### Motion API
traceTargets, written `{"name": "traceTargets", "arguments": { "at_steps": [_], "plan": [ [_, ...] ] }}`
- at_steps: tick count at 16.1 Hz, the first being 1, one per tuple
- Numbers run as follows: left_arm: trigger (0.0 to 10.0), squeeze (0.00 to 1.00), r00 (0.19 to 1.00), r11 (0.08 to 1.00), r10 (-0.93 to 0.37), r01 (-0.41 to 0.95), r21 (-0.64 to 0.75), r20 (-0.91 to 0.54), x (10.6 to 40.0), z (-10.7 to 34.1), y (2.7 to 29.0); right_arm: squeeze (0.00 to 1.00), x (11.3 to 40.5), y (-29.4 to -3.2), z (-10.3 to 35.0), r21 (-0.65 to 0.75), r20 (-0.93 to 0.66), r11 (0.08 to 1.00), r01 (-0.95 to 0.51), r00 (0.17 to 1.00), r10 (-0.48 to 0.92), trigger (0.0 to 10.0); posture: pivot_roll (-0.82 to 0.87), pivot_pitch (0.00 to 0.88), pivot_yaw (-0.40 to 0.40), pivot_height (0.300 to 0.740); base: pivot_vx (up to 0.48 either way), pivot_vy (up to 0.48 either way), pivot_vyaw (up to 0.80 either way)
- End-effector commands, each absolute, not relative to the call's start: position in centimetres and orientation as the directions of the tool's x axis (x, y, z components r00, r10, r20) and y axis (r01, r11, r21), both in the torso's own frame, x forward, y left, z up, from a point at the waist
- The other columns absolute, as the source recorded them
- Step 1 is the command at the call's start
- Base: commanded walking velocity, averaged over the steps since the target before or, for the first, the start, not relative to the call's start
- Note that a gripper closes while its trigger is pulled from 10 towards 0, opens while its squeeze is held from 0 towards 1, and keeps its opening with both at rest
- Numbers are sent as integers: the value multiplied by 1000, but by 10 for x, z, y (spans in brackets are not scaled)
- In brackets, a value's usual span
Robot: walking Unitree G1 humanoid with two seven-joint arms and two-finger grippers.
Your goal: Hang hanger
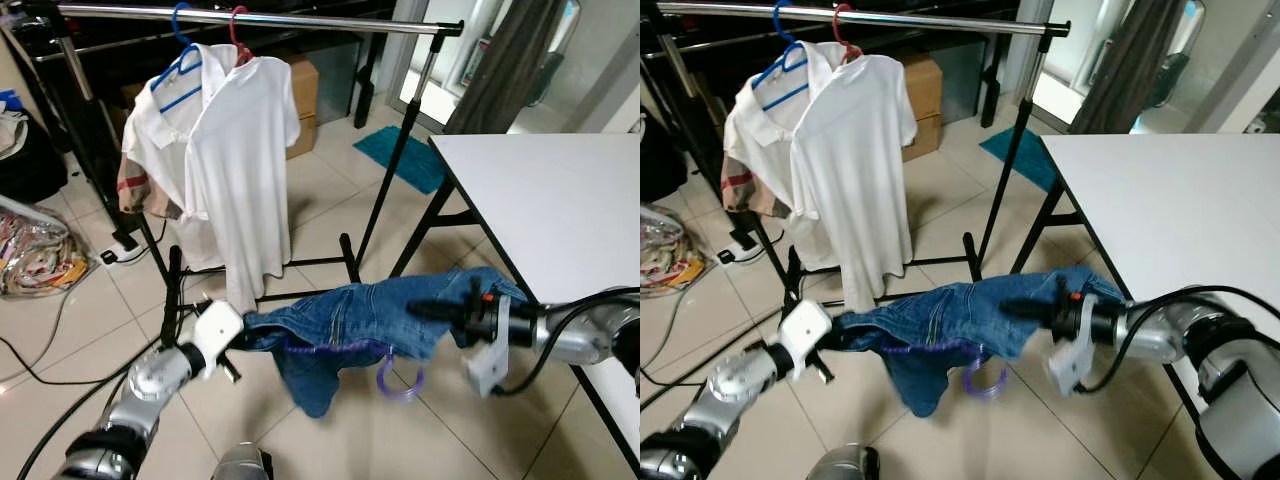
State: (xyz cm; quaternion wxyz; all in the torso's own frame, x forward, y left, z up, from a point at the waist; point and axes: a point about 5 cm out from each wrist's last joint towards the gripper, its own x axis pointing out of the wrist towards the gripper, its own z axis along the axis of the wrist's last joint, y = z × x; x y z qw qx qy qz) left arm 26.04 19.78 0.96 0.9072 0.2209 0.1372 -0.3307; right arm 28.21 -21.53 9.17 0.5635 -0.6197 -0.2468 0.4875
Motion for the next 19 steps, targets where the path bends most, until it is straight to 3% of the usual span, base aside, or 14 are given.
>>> {"name": "traceTargets", "arguments": {
  "at_steps": [1, 3, 5, 9, 11, 16, 18, 19],
  "plan": [
    [10000, 0, 747, 688, -524, 654, 315, -408, 256, 6, 201, 0, 293, -218, 109, -956, -223, -88, -278, 499, 838, 10000, 286, 31, -81, 740, 0, 0, 0],
    [10000, 0, 770, 720, -512, 626, 298, -380, 255, 5, 198, 0, 298, -211, 117, -944, -121, 73, -323, 542, 831, 10000, 286, 31, -81, 740, 0, 0, 0],
    [10000, 0, 784, 739, -512, 611, 285, -352, 256, 6, 193, 0, 300, -205, 119, -934, -77, 132, -332, 547, 833, 10000, 286, 31, -81, 740, 0, 0, 0],
    [10000, 0, 804, 770, -518, 587, 250, -290, 261, 9, 176, 0, 302, -198, 109, -929, -125, 101, -357, 559, 819, 10000, 287, 22, -80, 740, 0, 0, 0],
    [10000, 0, 815, 788, -524, 574, 222, -248, 266, 13, 165, 0, 304, -196, 109, -921, -112, 138, -365, 586, 803, 10000, 284, 15, -72, 740, 0, 0, 0],
    [10000, 0, 768, 745, -581, 635, 204, -269, 255, 4, 148, 0, 322, -208, 128, -940, -116, 137, -313, 670, 733, 10000, 279, 12, -61, 740, 0, 0, 0],
    [10000, 0, 762, 738, -589, 643, 204, -270, 253, 3, 144, 0, 326, -204, 131, -942, -117, 132, -308, 671, 732, 10000, 279, 12, -61, 740, 0, 0, 0],
    [10000, 0, 755, 730, -596, 651, 209, -273, 252, 3, 143, 0, 323, -199, 127, -939, -174, 65, -338, 626, 760, 10000, 285, 14, -66, 740, 0, 0, 0]
  ]
}}
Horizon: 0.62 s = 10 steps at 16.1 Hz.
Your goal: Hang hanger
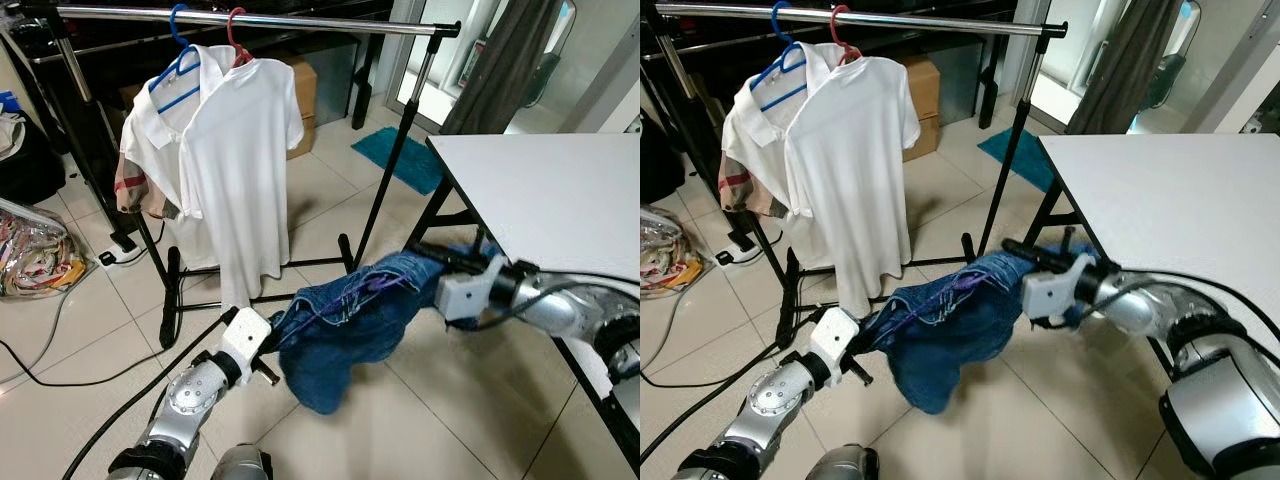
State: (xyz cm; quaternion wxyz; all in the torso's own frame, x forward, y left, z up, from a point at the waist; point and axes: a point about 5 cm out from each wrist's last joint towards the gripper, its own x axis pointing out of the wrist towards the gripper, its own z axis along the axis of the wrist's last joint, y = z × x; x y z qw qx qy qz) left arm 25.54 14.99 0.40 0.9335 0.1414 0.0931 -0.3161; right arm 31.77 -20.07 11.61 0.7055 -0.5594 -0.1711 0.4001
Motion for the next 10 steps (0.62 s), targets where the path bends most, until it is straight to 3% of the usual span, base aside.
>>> {"name": "traceTargets", "arguments": {
  "at_steps": [1, 6, 10],
  "plan": [
    [10000, 0, 749, 721, -600, 658, 215, -279, 251, 2, 144, 0, 321, -198, 123, -936, -207, 25, -352, 604, 770, 10000, 285, 14, -66, 740, 0, 0, 0],
    [10000, 0, 686, 604, -618, 727, 326, -385, 242, -1, 171, 0, 308, -204, 111, -889, -427, -267, -372, 463, 777, 10000, 297, 26, -76, 740, 0, 0, 0],
    [10000, 0, 667, 553, -596, 745, 374, -447, 240, 0, 195, 0, 303, -216, 112, -860, -487, -335, -384, 425, 763, 10000, 299, 36, -86, 740, 0, 0, 0]
  ]
}}
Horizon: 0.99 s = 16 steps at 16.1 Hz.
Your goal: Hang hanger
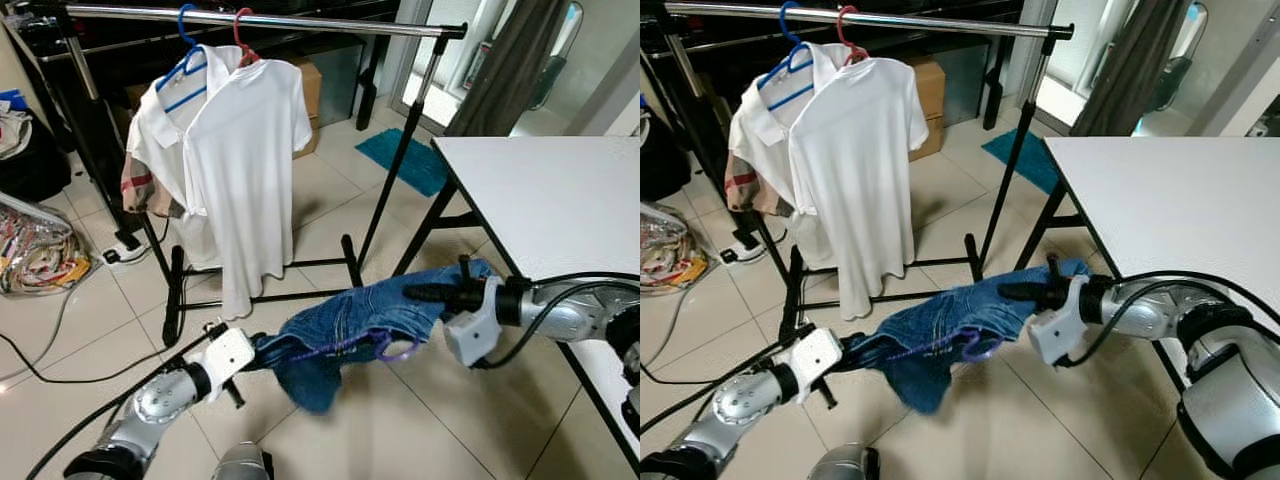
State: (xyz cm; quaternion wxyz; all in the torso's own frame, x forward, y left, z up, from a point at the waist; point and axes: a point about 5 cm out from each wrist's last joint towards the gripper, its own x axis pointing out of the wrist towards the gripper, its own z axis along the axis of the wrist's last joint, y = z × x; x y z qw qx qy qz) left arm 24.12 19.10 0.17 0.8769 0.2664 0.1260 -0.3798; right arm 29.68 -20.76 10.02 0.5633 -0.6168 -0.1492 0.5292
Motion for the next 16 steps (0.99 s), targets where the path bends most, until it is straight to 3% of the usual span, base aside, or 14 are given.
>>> {"name": "traceTargets", "arguments": {
  "at_steps": [1, 4, 6, 8, 11, 16],
  "plan": [
    [10000, 0, 665, 549, -587, 746, 378, -462, 238, 0, 201, 0, 302, -217, 111, -858, -494, -348, -378, 421, 761, 10000, 299, 36, -86, 740, 0, 0, 0],
    [10000, 0, 678, 573, -544, 730, 372, -494, 233, -3, 218, 0, 296, -220, 105, -852, -496, -340, -399, 407, 767, 10000, 300, 38, -88, 740, 0, 0, 0],
    [10000, 0, 627, 416, -499, 779, 469, -598, 221, -7, 237, 0, 293, -220, 105, -856, -475, -303, -419, 402, 783, 10000, 301, 41, -94, 740, 0, 0, 0],
    [10000, 0, 614, 356, -455, 789, 501, -645, 219, -7, 250, 0, 295, -220, 108, -864, -461, -293, -409, 411, 786, 10000, 298, 41, -95, 740, 0, 0, 0],
    [10000, 0, 647, 373, -402, 762, 530, -648, 225, 0, 265, 0, 296, -222, 111, -869, -456, -288, -403, 423, 783, 10000, 294, 38, -99, 740, 0, 0, 0],
    [10000, 0, 682, 356, -394, 731, 583, -615, 230, 2, 262, 0, 299, -221, 115, -881, -422, -243, -406, 441, 792, 10000, 291, 40, -102, 740, 0, 0, 0]
  ]
}}
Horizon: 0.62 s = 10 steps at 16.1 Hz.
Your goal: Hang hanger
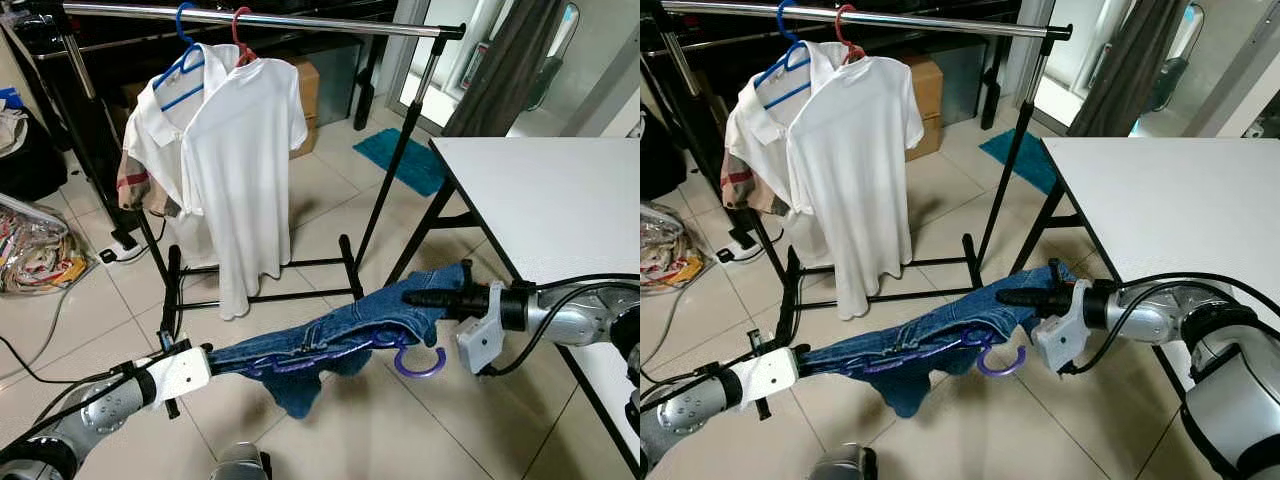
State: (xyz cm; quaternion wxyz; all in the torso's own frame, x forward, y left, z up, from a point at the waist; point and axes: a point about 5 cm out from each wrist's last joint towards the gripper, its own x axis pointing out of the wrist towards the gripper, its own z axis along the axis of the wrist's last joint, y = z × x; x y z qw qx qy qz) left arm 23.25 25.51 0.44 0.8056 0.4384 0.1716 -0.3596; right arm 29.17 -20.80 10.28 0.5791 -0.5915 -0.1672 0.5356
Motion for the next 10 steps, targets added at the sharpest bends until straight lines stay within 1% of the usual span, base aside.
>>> {"name": "traceTargets", "arguments": {
  "at_steps": [1, 2, 4, 5, 6, 8, 10],
  "plan": [
    [10000, 0, 694, 380, -400, 720, 581, -599, 232, 3, 260, 0, 299, -219, 116, -885, -408, -229, -405, 442, 799, 10000, 290, 44, -105, 740, 0, 0, 0],
    [10000, 0, 706, 409, -408, 708, 576, -578, 235, 4, 256, 0, 299, -217, 115, -888, -399, -219, -406, 440, 805, 10000, 292, 46, -107, 740, 0, 0, 0],
    [10000, 0, 719, 436, -422, 695, 572, -552, 238, 6, 251, 0, 298, -214, 113, -887, -391, -203, -416, 438, 809, 10000, 295, 47, -109, 740, 0, 0, 0],
    [10000, 0, 733, 464, -455, 680, 568, -505, 244, 8, 238, 0, 295, -210, 107, -875, -387, -180, -449, 426, 818, 10000, 294, 46, -108, 740, 0, 0, 0],
    [10000, 0, 736, 468, -461, 677, 568, -496, 245, 8, 235, 0, 295, -209, 106, -874, -385, -174, -454, 425, 819, 10000, 294, 46, -108, 740, 0, 0, 0],
    [10000, 0, 740, 481, -477, 671, 564, -474, 247, 7, 227, 0, 295, -206, 101, -868, -383, -156, -471, 436, 815, 10000, 289, 45, -106, 740, 0, 0, 0],
    [10000, 0, 746, 506, -510, 663, 552, -428, 253, 10, 212, 0, 295, -201, 87, -853, -412, -148, -500, 473, 778, 10000, 285, 40, -103, 740, 0, 0, 0]
  ]
}}
